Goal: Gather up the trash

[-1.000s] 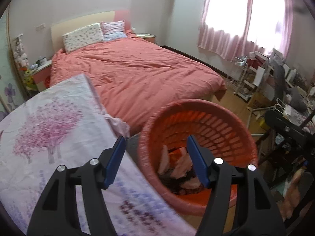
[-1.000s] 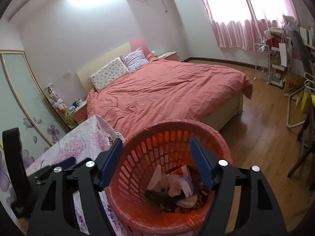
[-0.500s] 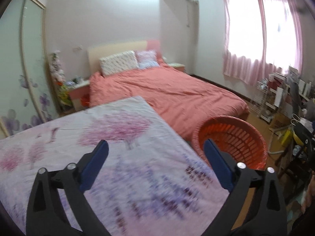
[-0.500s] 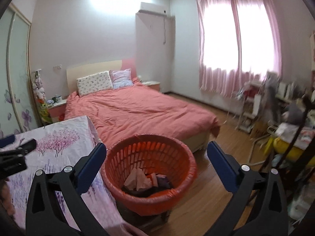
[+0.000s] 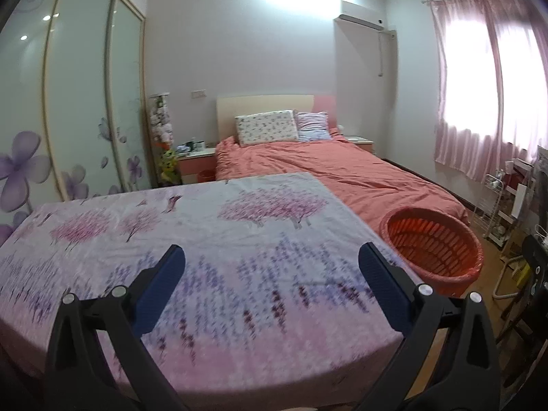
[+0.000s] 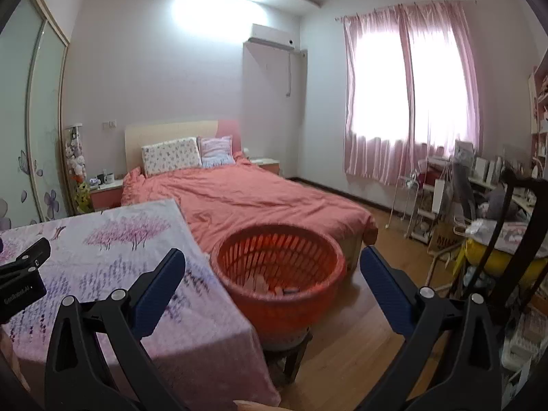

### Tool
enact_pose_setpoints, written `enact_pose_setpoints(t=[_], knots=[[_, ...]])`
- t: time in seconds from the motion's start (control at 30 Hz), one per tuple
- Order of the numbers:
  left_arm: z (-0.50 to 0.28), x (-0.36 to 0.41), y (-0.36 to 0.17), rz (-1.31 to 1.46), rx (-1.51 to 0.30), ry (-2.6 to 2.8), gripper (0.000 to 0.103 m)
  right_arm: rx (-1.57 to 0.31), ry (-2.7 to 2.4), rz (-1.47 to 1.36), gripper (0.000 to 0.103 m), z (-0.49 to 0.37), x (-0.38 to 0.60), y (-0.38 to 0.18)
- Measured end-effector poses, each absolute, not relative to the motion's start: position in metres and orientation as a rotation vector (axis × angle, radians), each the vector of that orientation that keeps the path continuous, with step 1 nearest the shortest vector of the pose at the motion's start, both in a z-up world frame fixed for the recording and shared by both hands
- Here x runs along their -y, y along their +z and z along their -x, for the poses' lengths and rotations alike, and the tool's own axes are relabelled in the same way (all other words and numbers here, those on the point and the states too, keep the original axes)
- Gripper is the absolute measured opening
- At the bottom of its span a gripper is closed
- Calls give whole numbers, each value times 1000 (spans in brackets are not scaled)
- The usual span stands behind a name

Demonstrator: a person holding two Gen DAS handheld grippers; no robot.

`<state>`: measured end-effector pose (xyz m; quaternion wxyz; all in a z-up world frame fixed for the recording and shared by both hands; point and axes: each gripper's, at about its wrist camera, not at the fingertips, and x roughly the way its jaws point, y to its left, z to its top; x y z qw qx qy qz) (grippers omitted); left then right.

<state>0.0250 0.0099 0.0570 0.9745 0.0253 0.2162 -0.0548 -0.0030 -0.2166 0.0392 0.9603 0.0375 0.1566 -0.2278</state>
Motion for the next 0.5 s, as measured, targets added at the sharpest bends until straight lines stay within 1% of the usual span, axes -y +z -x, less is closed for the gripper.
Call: enact_pose_setpoints(t=[0.3,0.5], knots=[[-17,-27,36,-7,-508,-78,99,-408,-449,-89,101,3,207,26],[-13,-26,24,-13,-526,-74,99,-422,-476,-101,101,9,203,20]])
